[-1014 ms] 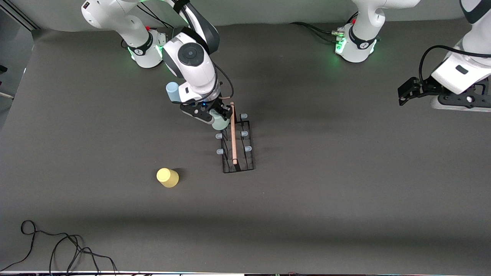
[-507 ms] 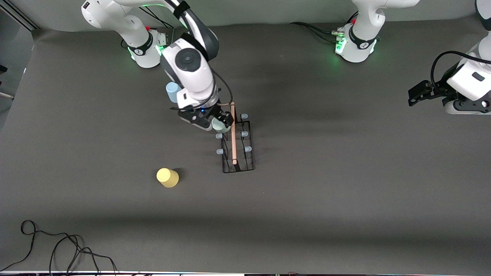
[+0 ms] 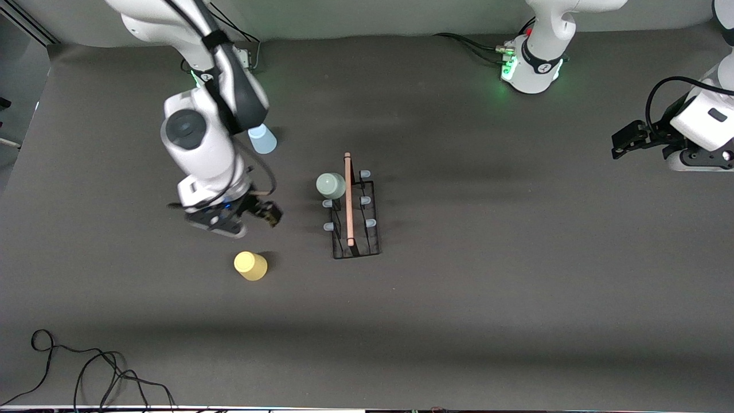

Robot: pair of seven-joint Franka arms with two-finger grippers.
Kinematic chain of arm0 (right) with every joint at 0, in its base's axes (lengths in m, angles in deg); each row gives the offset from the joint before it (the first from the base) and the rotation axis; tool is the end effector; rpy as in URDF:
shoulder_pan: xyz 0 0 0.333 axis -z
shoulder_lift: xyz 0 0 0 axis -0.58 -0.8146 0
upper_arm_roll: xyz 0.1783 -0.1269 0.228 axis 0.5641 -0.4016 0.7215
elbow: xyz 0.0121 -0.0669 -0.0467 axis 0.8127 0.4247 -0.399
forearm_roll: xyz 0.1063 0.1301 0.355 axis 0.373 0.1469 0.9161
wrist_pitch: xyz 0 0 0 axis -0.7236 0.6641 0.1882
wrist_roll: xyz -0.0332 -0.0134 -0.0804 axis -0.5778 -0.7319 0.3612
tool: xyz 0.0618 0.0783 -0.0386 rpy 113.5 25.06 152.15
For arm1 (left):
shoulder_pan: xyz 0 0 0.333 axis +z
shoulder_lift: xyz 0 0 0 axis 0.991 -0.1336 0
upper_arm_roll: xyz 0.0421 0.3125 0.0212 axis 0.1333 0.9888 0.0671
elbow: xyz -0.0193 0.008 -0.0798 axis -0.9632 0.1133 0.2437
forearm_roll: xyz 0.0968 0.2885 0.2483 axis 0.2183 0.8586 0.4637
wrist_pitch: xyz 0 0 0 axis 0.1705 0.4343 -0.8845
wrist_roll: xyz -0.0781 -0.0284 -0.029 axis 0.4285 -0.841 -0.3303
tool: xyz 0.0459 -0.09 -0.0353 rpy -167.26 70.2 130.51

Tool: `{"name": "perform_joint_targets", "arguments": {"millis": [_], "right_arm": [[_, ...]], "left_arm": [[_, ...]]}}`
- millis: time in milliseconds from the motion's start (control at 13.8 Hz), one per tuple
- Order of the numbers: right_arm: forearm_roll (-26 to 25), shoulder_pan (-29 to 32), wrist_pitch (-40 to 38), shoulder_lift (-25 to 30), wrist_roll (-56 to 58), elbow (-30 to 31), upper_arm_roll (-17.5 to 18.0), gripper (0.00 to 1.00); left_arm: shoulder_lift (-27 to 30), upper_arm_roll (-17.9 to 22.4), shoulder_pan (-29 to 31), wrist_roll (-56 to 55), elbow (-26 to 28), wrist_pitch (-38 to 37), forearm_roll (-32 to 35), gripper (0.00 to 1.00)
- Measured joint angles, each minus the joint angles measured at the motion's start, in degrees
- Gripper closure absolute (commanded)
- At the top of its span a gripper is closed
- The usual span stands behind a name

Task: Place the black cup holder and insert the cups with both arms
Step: 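Move the right gripper to the yellow cup and grasp it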

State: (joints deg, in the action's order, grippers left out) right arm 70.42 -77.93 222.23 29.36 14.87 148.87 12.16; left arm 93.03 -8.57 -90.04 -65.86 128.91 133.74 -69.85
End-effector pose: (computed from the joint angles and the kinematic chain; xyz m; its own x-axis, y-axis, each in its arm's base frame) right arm 0.5712 0.2133 0.3618 0.9444 -0.3053 0.1222 -0.3055 -0.9520 -0.0179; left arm 0.5191 -0.0155 0.5780 0.9989 -0.0255 -0.0401 -0.0257 -0.9997 -0.0036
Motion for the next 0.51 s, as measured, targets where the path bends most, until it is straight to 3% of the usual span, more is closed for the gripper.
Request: {"name": "perform_joint_targets", "arguments": {"millis": [290,507], "right_arm": [[11.78,5.3,9.56,-9.79,14.19,-0.93,0.01,0.0],[14.53,5.79,10.54,-15.35,16.57,-3.87,0.01,0.0]], "left_arm": [[-0.04,0.07,1.0,0.61,-0.02,0.12,0.03,0.0],[-0.05,0.07,1.15,1.17,-0.02,0.21,0.03,0.0]]}}
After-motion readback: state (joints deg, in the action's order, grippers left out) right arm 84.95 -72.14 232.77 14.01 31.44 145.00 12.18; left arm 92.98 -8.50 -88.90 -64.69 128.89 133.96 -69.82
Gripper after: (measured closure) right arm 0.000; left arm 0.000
